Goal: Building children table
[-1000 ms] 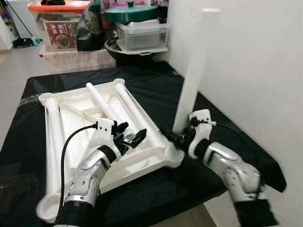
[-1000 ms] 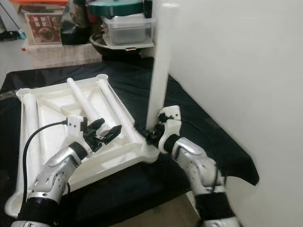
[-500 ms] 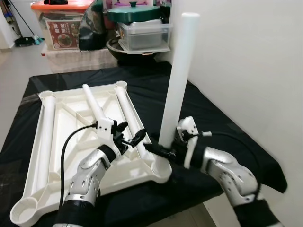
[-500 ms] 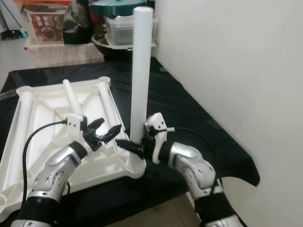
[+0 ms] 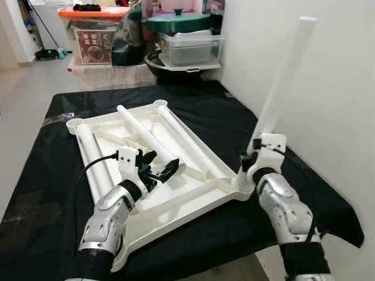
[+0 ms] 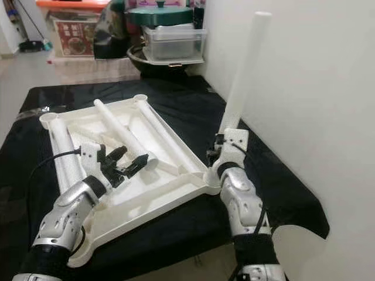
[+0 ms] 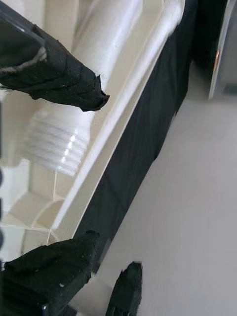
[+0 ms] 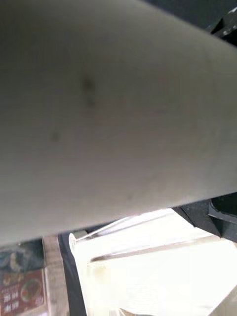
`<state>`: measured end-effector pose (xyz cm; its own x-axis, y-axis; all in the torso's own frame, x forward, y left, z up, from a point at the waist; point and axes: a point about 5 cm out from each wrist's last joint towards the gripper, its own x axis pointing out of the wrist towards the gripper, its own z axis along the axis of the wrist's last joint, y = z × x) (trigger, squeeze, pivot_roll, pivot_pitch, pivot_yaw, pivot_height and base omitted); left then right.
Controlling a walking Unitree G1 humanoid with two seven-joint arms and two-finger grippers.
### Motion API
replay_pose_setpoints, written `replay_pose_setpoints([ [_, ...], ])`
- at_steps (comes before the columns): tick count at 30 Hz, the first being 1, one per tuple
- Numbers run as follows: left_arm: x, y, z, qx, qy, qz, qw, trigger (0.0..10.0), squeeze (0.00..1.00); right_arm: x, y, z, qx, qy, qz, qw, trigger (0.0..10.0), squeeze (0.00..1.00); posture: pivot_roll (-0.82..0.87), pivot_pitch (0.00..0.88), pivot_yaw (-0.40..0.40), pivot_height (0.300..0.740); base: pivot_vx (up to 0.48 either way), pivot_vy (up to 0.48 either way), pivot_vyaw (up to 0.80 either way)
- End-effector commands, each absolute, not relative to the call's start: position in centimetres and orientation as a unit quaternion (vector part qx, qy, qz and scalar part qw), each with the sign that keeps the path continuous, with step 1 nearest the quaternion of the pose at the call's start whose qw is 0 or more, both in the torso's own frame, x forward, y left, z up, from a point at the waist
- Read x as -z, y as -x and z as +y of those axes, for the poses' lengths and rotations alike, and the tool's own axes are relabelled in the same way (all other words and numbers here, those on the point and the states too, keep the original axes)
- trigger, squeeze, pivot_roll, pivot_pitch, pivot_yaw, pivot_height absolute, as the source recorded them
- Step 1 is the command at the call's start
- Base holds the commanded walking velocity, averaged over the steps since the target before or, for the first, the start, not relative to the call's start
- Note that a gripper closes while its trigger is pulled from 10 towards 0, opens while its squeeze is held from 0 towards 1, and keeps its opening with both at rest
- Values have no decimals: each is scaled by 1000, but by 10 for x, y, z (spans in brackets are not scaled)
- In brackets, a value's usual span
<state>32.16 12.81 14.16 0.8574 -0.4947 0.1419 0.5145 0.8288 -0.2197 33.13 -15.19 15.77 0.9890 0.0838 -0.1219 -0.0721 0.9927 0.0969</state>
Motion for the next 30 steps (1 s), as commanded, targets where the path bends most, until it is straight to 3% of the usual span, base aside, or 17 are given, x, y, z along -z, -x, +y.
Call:
replay_pose_setpoints([
  [1,-141,-322,127,269,129,-36,954,10000,0,-142,-326,-130,-111,-64,105,986,10000,0,-87,0,-65,740,0,0,0],
  [2,-141,-322,127,269,129,-36,954,10000,0,-142,-326,-130,-111,-64,105,986,10000,0,-87,0,-65,740,0,0,0],
  [3,-141,-322,127,269,129,-36,954,10000,0,-149,-328,-125,-133,-76,86,984,10000,1000,-88,0,-65,740,0,0,0],
  [7,-141,-322,127,268,129,-37,954,10000,0,-158,-329,-116,-187,-96,72,975,10000,1000,-84,0,-70,740,0,0,0],
  [8,-141,-321,127,267,129,-37,954,10000,0,-161,-328,-111,-220,-104,71,967,10000,0,-84,0,-70,740,0,0,0],
  [11,-142,-321,127,261,109,-40,958,10000,0,-173,-309,-101,-381,-95,54,918,10000,0,-76,0,-74,740,0,0,0],
  [18,-160,-302,129,253,82,-89,960,10000,0,-166,-297,-102,-468,-46,69,880,10000,0,-61,0,-77,740,0,0,0],
  [19,-163,-295,129,253,84,-94,959,10000,0,-166,-297,-103,-473,-43,69,878,4863,0,-55,0,-78,740,0,0,0],
  [20,-165,-291,130,253,85,-99,959,10000,0,-166,-298,-103,-475,-42,68,876,4863,0,-55,0,-78,740,0,0,0],
  [21,-166,-285,129,251,83,-102,959,10000,0,-166,-303,-105,-461,-44,70,884,1373,0,-49,0,-83,740,0,0,0],
  [22,-166,-285,129,251,83,-102,959,10000,0,-166,-303,-105,-461,-44,70,884,1373,0,-49,0,-83,740,0,0,0],
  [23,-167,-280,129,250,79,-104,959,10000,0,-165,-310,-109,-436,-45,70,896,0,0,-46,0,-85,740,0,0,0],
  [25,-167,-275,128,247,70,-104,961,10000,0,-164,-319,-113,-396,-46,74,914,0,0,-46,0,-85,740,0,0,0],
  [27,-163,-270,128,237,61,-102,964,10000,0,-156,-341,-131,-258,-50,102,959,0,0,-39,0,-89,740,0,0,0],
  [28,-160,-269,129,225,55,-102,967,10000,0,-150,-351,-151,-134,-67,121,981,0,0,-37,0,-90,740,0,0,0],
  [29,-160,-269,129,225,55,-102,967,10000,0,-150,-351,-151,-134,-67,121,981,0,0,-37,0,-90,740,0,0,0],
  [30,-158,-268,129,217,52,-102,969,10000,0,-145,-354,-164,-58,-78,137,986,0,0,-36,0,-91,740,0,0,0],
])
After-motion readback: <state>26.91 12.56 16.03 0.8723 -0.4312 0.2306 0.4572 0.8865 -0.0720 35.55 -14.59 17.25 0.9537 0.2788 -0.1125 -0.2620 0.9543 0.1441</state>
